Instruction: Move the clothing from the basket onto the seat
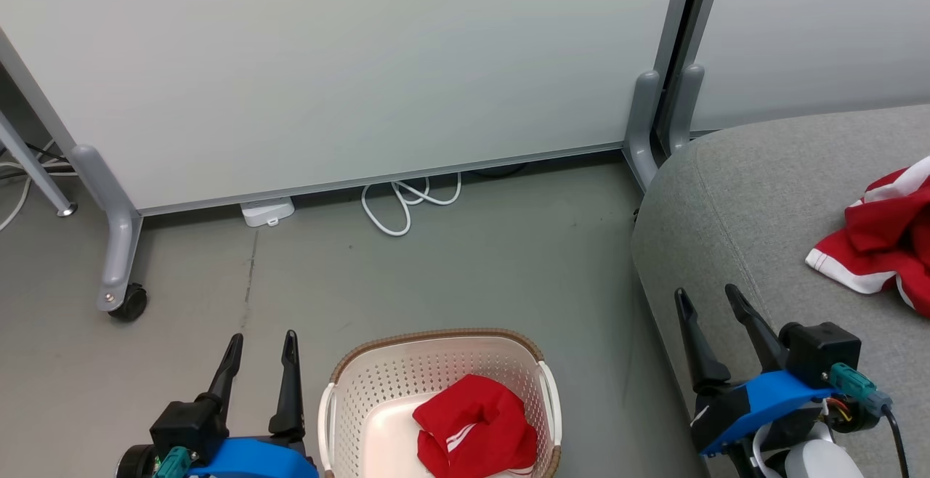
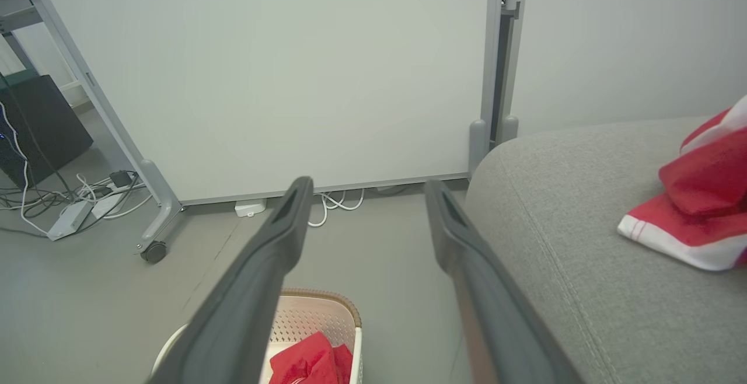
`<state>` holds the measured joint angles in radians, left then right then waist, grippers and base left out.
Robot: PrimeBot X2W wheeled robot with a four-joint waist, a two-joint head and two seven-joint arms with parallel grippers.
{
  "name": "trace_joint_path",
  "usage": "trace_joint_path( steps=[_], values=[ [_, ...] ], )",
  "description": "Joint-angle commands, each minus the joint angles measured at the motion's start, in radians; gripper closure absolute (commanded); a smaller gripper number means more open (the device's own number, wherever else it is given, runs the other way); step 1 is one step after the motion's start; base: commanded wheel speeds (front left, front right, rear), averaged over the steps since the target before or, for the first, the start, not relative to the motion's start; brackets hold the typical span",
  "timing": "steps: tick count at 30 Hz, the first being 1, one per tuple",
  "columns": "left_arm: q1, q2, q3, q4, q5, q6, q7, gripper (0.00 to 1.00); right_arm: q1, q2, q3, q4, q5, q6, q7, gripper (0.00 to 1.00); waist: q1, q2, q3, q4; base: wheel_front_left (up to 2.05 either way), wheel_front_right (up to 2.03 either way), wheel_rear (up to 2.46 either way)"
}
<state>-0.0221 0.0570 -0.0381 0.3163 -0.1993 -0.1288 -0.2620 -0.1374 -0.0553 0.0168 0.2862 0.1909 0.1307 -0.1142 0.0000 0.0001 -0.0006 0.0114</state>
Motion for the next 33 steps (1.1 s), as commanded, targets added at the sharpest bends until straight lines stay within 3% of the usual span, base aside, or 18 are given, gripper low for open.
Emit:
trace_joint_path(
  steps=[1, 26, 33],
  values=[
    [-0.002, -0.002, 0.003, -0.002, 0.007, -0.001, -0.004, 0.00, 0.019, 0.004, -0.005, -0.008, -0.004, 0.000, 0.006, 0.00, 0.0000, -0.0001, 0.000, 0.000, 0.00, 0.00, 0.00],
    [-0.029, -0.005, -0.031, 0.011, -0.010, -0.001, -0.004, 0.00, -0.010, 0.005, -0.012, -0.037, 0.009, 0.000, 0.007, 0.00, 0.0000, -0.0001, 0.080, -0.017, 0.00, 0.00, 0.00],
    [-0.083, -0.006, -0.062, 0.018, -0.015, -0.001, -0.004, 0.00, -0.065, 0.005, -0.004, -0.073, -0.004, 0.000, 0.010, 0.00, 0.0000, -0.0001, 0.202, -0.055, 0.00, 0.00, 0.00]
  ],
)
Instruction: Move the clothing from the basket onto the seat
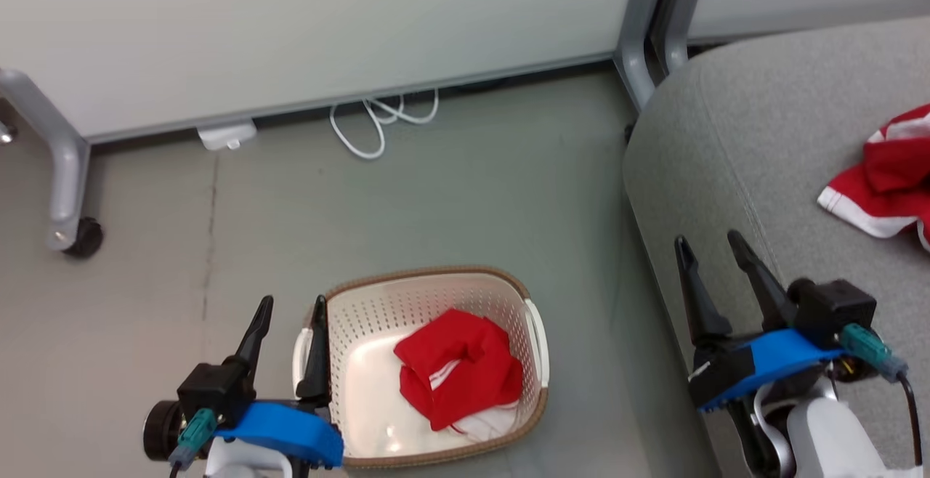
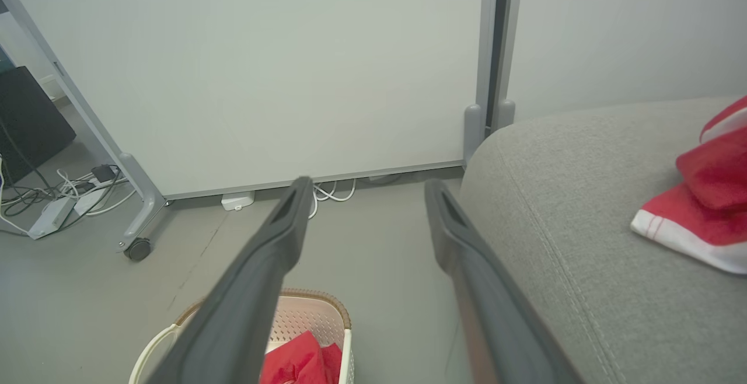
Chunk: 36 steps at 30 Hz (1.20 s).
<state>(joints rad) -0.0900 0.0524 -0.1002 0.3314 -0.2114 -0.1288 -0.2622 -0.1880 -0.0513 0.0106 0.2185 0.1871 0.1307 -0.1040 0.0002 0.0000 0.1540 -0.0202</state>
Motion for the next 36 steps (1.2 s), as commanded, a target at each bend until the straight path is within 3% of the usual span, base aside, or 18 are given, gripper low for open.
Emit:
trace_joint_path(
  steps=[1, 11, 17, 26, 36],
  values=[
    [-0.028, -0.001, -0.006, 0.008, -0.005, -0.001, -0.004, 0.00, -0.026, 0.001, 0.005, -0.010, -0.001, 0.000, -0.001, 0.00, -0.0002, 0.0000, 0.068, -0.032, 0.00, 0.00, 0.00],
    [-0.206, 0.037, -0.098, 0.090, -0.025, -0.001, -0.004, 0.00, -0.186, 0.001, 0.058, -0.058, 0.007, 0.000, -0.022, 0.00, -0.0002, 0.0000, 0.311, -0.134, 0.00, 0.00, 0.00],
    [-0.321, 0.074, -0.195, 0.218, -0.042, -0.001, -0.004, 0.00, -0.267, 0.001, 0.103, -0.078, 0.024, 0.000, -0.046, 0.00, -0.0002, 0.0000, 0.431, -0.200, 0.00, 0.00, 0.00],
    [-0.480, 0.134, -0.361, 0.430, -0.107, -0.001, -0.004, 0.00, -0.333, 0.001, 0.165, -0.074, 0.063, 0.000, -0.086, 0.00, -0.0002, 0.0000, 0.568, -0.283, 0.00, 0.00, 0.00],
    [-0.592, 0.206, -0.525, 0.570, -0.192, -0.001, -0.004, 0.00, -0.372, 0.002, 0.210, -0.061, 0.119, 0.000, -0.130, 0.00, -0.0002, 0.0000, 0.680, -0.340, 0.00, 0.00, 0.00]
  ],
)
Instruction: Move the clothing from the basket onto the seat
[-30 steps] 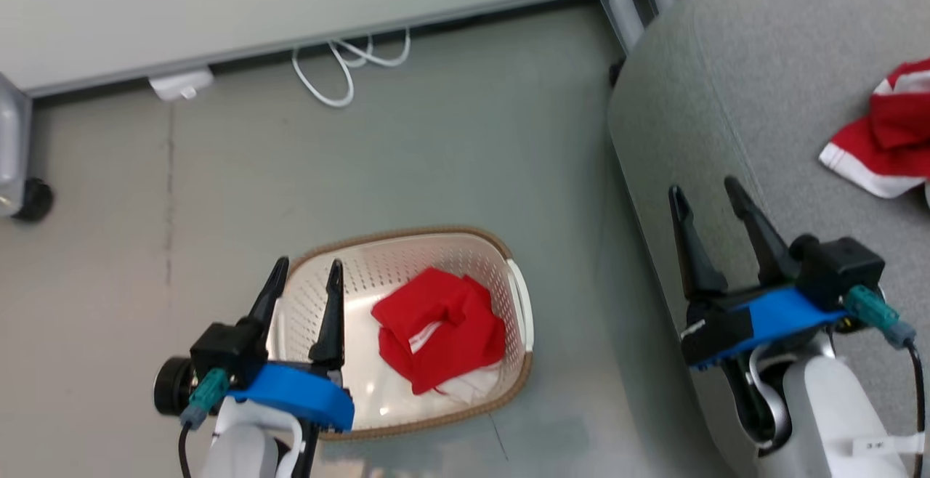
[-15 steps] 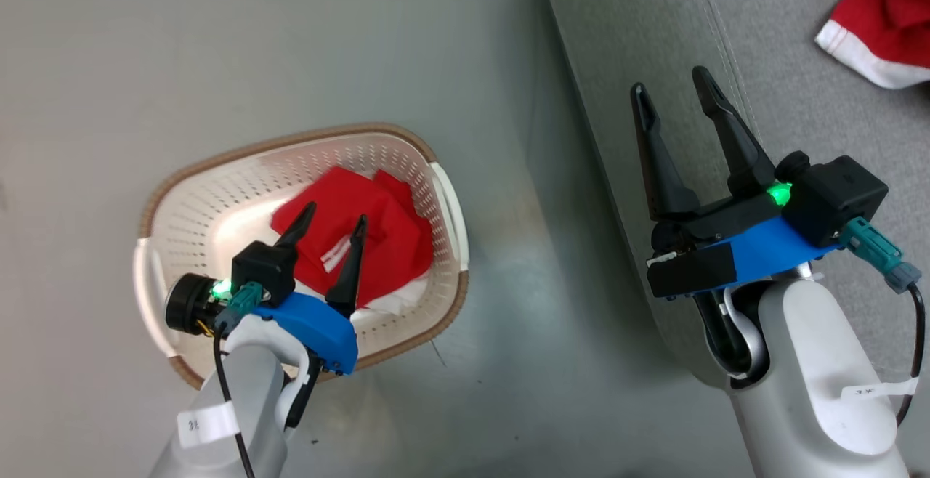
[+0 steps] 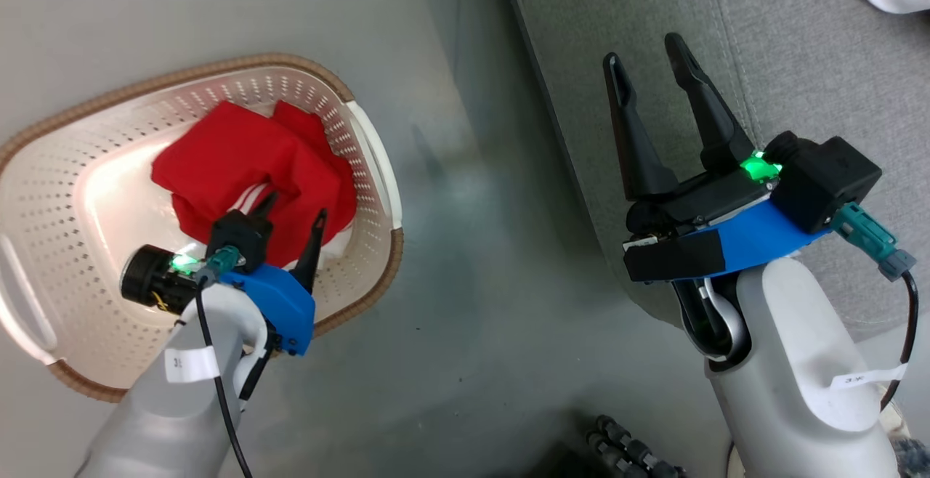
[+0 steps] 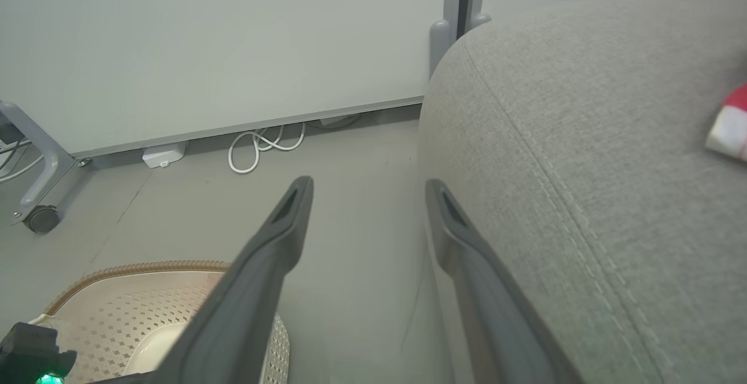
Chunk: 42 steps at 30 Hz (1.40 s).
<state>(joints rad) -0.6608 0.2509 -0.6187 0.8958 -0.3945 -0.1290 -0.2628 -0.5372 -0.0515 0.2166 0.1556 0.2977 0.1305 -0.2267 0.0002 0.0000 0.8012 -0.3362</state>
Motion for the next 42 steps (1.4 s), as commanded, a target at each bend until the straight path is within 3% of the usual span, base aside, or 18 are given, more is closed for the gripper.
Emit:
trace_joint_path(
  steps=[1, 5, 17, 18, 19, 42],
  values=[
    [-0.034, 0.014, -0.020, 0.017, -0.022, -0.001, -0.003, 0.00, -0.023, 0.002, 0.008, 0.002, 0.015, 0.000, -0.012, 0.00, -0.0002, 0.0000, 0.044, -0.028, 0.00, 0.00, 0.00],
    [-0.083, 0.032, -0.049, 0.065, -0.056, -0.001, -0.003, 0.00, -0.036, 0.002, 0.020, 0.009, 0.029, 0.000, -0.023, 0.00, -0.0002, 0.0000, 0.080, -0.036, 0.00, 0.00, 0.00],
    [-0.180, 0.004, -0.161, 0.222, -0.185, -0.001, -0.002, 0.00, -0.017, 0.001, 0.022, -0.005, 0.018, 0.000, -0.037, 0.00, -0.0002, 0.0000, 0.113, -0.026, 0.00, 0.00, 0.00],
    [-0.187, 0.003, -0.169, 0.232, -0.190, -0.001, -0.002, 0.60, -0.014, 0.001, 0.023, -0.006, 0.018, 0.000, -0.037, 0.00, -0.0002, 0.0000, 0.114, -0.025, 0.00, 0.00, 0.00],
    [-0.195, 0.002, -0.177, 0.240, -0.196, -0.001, -0.002, 0.99, -0.013, 0.001, 0.023, -0.007, 0.018, 0.000, -0.038, 0.00, -0.0002, 0.0000, 0.115, -0.025, 0.00, 0.00, 0.00],
    [-0.210, 0.007, -0.234, 0.233, -0.276, -0.001, -0.004, 1.00, -0.053, 0.002, 0.045, 0.024, 0.027, 0.000, -0.039, 0.00, -0.0002, 0.0000, 0.088, -0.017, 0.00, 0.00, 0.00]
  ],
)
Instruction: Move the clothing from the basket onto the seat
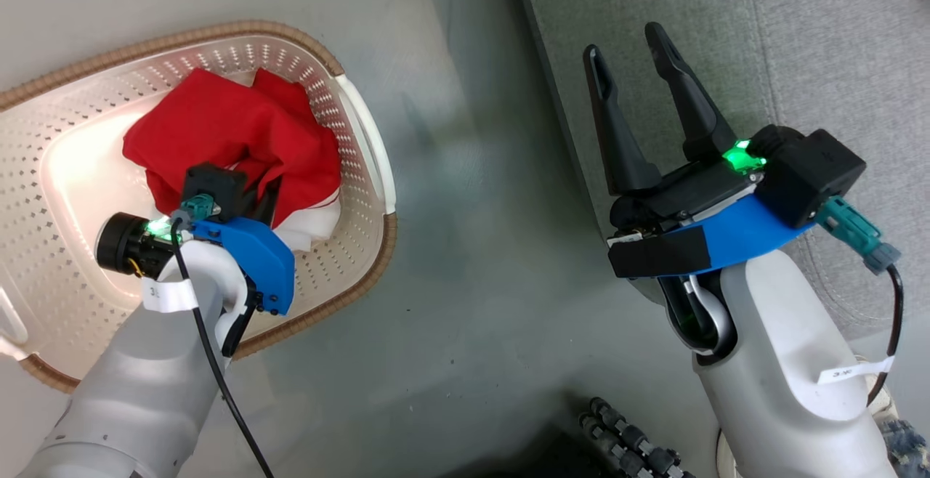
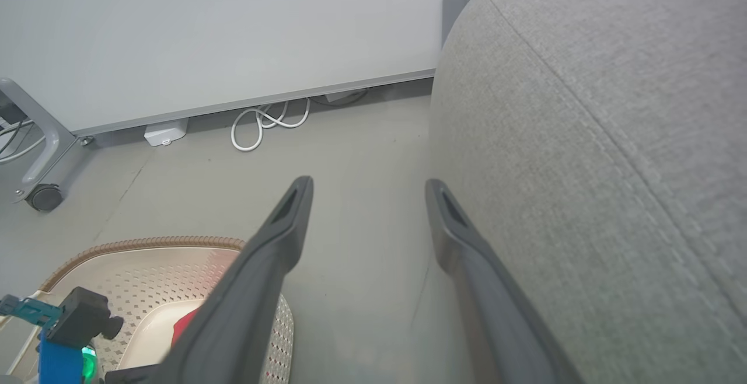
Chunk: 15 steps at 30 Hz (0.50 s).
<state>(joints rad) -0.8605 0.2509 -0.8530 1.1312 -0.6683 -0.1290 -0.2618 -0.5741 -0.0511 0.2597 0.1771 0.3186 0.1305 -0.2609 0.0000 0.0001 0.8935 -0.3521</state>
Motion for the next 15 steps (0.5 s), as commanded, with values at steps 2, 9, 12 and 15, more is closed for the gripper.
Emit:
trace_joint_path(
  steps=[2, 9, 12, 15],
  values=[
    [-0.004, 0.009, 0.010, -0.012, -0.009, -0.001, -0.005, 1.00, -0.024, 0.001, 0.005, 0.011, 0.007, 0.000, -0.005, 0.00, 0.0000, -0.0001, -0.022, 0.002, 0.00, 0.00, 0.00],
    [0.061, -0.020, 0.043, -0.059, -0.002, -0.001, -0.005, 1.00, -0.008, 0.001, 0.004, 0.060, -0.013, 0.000, -0.003, 0.00, 0.0000, -0.0001, -0.168, 0.061, 0.00, 0.00, 0.00],
    [0.101, -0.032, 0.070, -0.091, 0.009, -0.001, -0.005, 1.00, 0.007, 0.001, 0.006, 0.086, -0.024, 0.000, 0.004, 0.00, 0.0000, -0.0001, -0.246, 0.092, 0.00, 0.00, 0.00],
    [0.152, -0.048, 0.105, -0.134, 0.026, -0.001, -0.005, 1.00, 0.029, 0.000, 0.004, 0.117, -0.034, 0.000, 0.010, 0.00, 0.0000, -0.0001, -0.336, 0.126, 0.00, 0.00, 0.00]
  ],
)
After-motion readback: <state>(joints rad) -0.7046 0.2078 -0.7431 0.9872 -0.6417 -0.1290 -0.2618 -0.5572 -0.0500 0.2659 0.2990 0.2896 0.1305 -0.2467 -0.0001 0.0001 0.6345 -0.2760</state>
